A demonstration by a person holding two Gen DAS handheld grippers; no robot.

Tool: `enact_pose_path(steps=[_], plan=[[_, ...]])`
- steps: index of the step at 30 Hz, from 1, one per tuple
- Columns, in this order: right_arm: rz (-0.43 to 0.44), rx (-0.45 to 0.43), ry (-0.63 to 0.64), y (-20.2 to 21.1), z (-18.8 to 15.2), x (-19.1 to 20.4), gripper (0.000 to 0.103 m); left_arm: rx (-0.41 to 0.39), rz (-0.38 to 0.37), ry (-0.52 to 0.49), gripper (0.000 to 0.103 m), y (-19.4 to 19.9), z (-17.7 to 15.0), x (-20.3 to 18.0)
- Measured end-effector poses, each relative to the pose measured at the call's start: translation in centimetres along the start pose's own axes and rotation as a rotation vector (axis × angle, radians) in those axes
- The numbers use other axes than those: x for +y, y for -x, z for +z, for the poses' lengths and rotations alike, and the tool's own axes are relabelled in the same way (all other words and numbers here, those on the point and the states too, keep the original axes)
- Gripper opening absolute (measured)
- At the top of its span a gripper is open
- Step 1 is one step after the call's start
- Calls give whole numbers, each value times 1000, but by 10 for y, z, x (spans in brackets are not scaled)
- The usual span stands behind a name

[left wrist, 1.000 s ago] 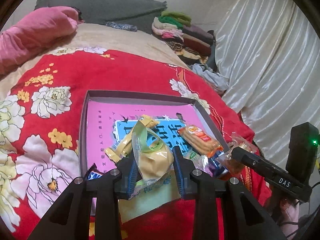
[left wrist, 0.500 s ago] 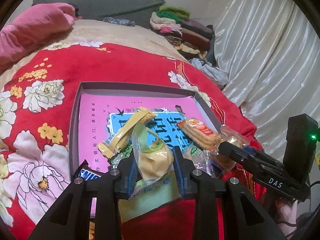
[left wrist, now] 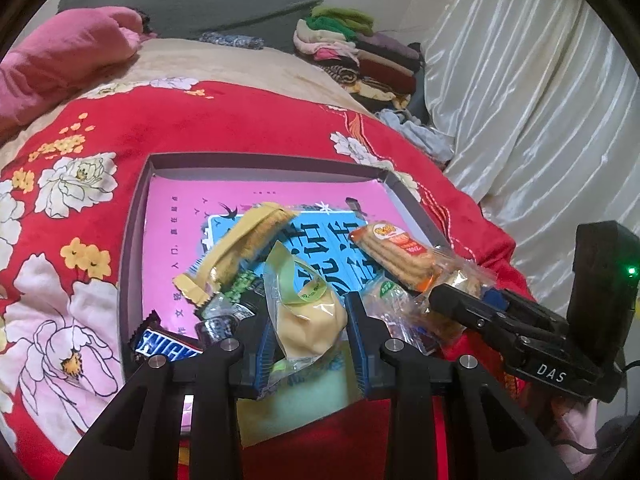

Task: Organize snacks
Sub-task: 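Carry the yellow cake bag with the left tool while the right tool carries the cookie bag into the tray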

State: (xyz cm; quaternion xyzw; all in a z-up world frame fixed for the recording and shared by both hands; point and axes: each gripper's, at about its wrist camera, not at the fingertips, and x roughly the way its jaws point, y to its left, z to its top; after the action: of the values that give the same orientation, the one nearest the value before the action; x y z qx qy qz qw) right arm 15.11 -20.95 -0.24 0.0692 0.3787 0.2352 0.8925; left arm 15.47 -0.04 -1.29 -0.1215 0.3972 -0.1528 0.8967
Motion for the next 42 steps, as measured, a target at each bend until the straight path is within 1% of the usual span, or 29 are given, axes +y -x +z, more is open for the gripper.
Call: enact_pose_path(steps=[3, 12, 16, 19, 27, 35, 42], plan=[[-14, -2, 37, -2, 0, 5, 51, -6, 12, -10, 33, -1, -1, -1], [8, 7, 47, -6, -4, 13, 51, -3, 28, -5, 34, -4, -1, 3], [12, 30, 49, -8, -11, 13, 51, 0, 29, -4, 34, -5, -2, 2], [-2, 50, 63, -10, -17, 13, 51, 0, 31, -9, 34, -5, -3, 2], [-14, 32, 44, -4, -14, 6, 51, 2, 32, -13, 34, -7, -4, 0], [-50, 27, 6, 2, -14, -5, 51, 3, 33, -17, 34, -5, -5, -1], [-77, 31, 2, 8, -16, -7, 52, 6, 38, -21, 34, -6, -5, -1]])
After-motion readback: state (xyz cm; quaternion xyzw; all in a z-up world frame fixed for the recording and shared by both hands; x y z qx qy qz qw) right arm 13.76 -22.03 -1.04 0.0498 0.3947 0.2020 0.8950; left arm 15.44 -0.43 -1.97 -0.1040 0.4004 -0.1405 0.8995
